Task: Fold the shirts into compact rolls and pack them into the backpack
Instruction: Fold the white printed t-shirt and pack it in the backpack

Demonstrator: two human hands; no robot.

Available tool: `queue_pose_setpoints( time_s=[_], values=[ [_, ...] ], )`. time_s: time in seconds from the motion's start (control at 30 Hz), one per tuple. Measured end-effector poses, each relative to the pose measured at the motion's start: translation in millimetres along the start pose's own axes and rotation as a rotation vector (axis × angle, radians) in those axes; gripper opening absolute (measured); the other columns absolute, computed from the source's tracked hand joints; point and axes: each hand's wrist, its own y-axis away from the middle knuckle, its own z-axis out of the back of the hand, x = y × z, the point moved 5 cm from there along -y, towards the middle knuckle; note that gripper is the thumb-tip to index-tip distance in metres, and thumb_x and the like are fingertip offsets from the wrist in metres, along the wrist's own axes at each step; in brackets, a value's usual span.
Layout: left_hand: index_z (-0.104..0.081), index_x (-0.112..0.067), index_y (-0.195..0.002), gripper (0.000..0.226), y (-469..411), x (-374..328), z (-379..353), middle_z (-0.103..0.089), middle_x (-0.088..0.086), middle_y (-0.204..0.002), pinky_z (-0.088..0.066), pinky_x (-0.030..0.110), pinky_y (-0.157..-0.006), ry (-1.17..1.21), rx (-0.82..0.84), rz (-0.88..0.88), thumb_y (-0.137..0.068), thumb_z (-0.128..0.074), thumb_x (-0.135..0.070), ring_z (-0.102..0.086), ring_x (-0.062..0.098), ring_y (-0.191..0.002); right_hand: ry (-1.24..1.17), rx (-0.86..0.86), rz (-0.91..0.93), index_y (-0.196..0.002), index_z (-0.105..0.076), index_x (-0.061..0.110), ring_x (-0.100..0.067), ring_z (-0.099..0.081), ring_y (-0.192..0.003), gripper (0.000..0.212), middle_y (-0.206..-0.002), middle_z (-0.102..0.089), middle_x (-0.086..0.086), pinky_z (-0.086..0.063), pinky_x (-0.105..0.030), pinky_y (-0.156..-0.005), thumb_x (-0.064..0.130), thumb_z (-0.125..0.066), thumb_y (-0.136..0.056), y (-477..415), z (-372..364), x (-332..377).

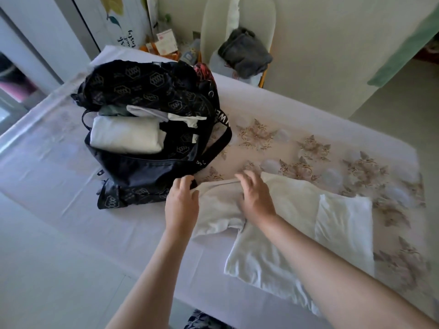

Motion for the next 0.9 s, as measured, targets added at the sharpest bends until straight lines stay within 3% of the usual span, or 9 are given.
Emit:
queue_pose_setpoints(
  time_s=[0.1,0.23,0.3,0.4,0.5,0.57,0.63,0.77,0.9],
  values=[
    [-0.058,-0.012,-0.107,0.035,27.2,7.5,-9.8,-0.055,0.008,-0.104,-0.047,0.044,-0.078,-0.166,-0.042,-0.011,-0.077,-0.074,-0.020,-0.054,0.033,-0.095,0.144,-0.052,0.143,-0.104,-0.063,0.018,-0.031,-0.056,-0.088,0.022,-0.104,-0.053,-0.008,-0.050,-0.041,-0.076,0.021,-0.054,-0.084,31.4,-11.5,0.6],
    [-0.053,-0.005,-0.122,0.064,57.3,38.4,-21.5,-0.054,0.015,-0.116,-0.041,0.044,-0.089,-0.266,0.100,0.360,-0.078,-0.071,-0.049,-0.050,0.035,-0.106,0.213,0.166,0.152,-0.100,-0.063,0.026,-0.027,-0.053,-0.091,0.025,-0.101,-0.051,-0.001,-0.047,-0.039,-0.077,0.034,-0.056,-0.077,46.5,-31.0,-0.1],
    [-0.059,-0.010,-0.119,0.046,56.9,49.5,-21.9,-0.055,0.015,-0.114,-0.037,0.042,-0.091,-0.238,0.150,0.417,-0.085,-0.065,-0.041,-0.049,0.035,-0.106,0.217,0.184,0.123,-0.099,-0.066,0.024,-0.029,-0.056,-0.095,0.027,-0.105,-0.054,-0.003,-0.045,-0.040,-0.082,0.034,-0.057,-0.075,36.9,-26.0,9.2],
    [-0.065,-0.014,-0.108,0.024,47.4,51.9,-21.2,-0.055,0.011,-0.109,-0.037,0.040,-0.093,-0.083,0.177,0.383,-0.087,-0.057,-0.024,-0.048,0.033,-0.104,0.120,0.181,0.134,-0.123,-0.062,0.017,-0.033,-0.060,-0.103,0.040,-0.131,-0.051,-0.009,-0.048,-0.040,-0.085,0.010,-0.056,-0.084,12.9,-16.8,35.3],
    [-0.056,-0.012,-0.098,0.010,44.6,43.6,-15.0,-0.057,0.007,-0.099,-0.040,0.037,-0.080,0.121,0.150,0.318,-0.089,-0.053,-0.015,-0.051,0.028,-0.094,0.011,0.287,0.065,-0.152,-0.030,0.026,-0.031,-0.058,-0.118,0.065,-0.155,-0.034,-0.005,-0.051,-0.038,-0.087,0.009,-0.052,-0.094,-18.5,-19.1,64.9],
    [-0.048,-0.014,-0.093,0.004,46.6,38.7,-8.1,-0.055,0.003,-0.092,-0.035,0.033,-0.065,0.241,0.131,0.322,-0.091,-0.049,-0.011,-0.051,0.023,-0.084,0.006,0.460,0.004,-0.156,-0.013,0.031,-0.033,-0.054,-0.125,0.077,-0.152,-0.041,-0.011,-0.050,-0.041,-0.096,0.016,-0.058,-0.095,-34.0,-31.9,76.7],
    [-0.050,-0.013,-0.095,0.006,47.8,42.0,-9.1,-0.053,0.004,-0.090,-0.030,0.029,-0.061,0.320,0.146,0.347,-0.091,-0.048,-0.008,-0.049,0.023,-0.085,-0.013,0.547,-0.037,-0.156,-0.020,0.026,-0.032,-0.050,-0.130,0.075,-0.146,-0.049,-0.013,-0.045,-0.039,-0.104,0.017,-0.060,-0.093,-41.1,-40.2,80.1],
    [-0.057,-0.013,-0.104,0.016,46.2,53.5,-11.3,-0.059,0.003,-0.099,-0.039,0.031,-0.071,0.349,0.246,0.421,-0.088,-0.058,-0.011,-0.053,0.026,-0.100,-0.199,0.450,-0.092,-0.106,-0.069,0.024,-0.022,-0.062,-0.102,0.028,-0.109,-0.068,-0.001,-0.049,-0.027,-0.076,0.011,-0.056,-0.086,-45.6,-19.5,79.6],
    [-0.047,-0.020,-0.109,0.037,32.5,31.2,-3.0,-0.065,-0.001,-0.100,-0.048,0.028,-0.063,0.391,0.490,0.446,-0.079,-0.069,-0.023,-0.061,0.014,-0.084,-0.541,0.230,-0.262,-0.072,-0.064,0.019,-0.015,-0.057,-0.068,0.024,-0.067,-0.062,0.004,-0.043,-0.023,-0.057,-0.001,-0.050,-0.075,-41.2,35.2,56.0]
  ],
)
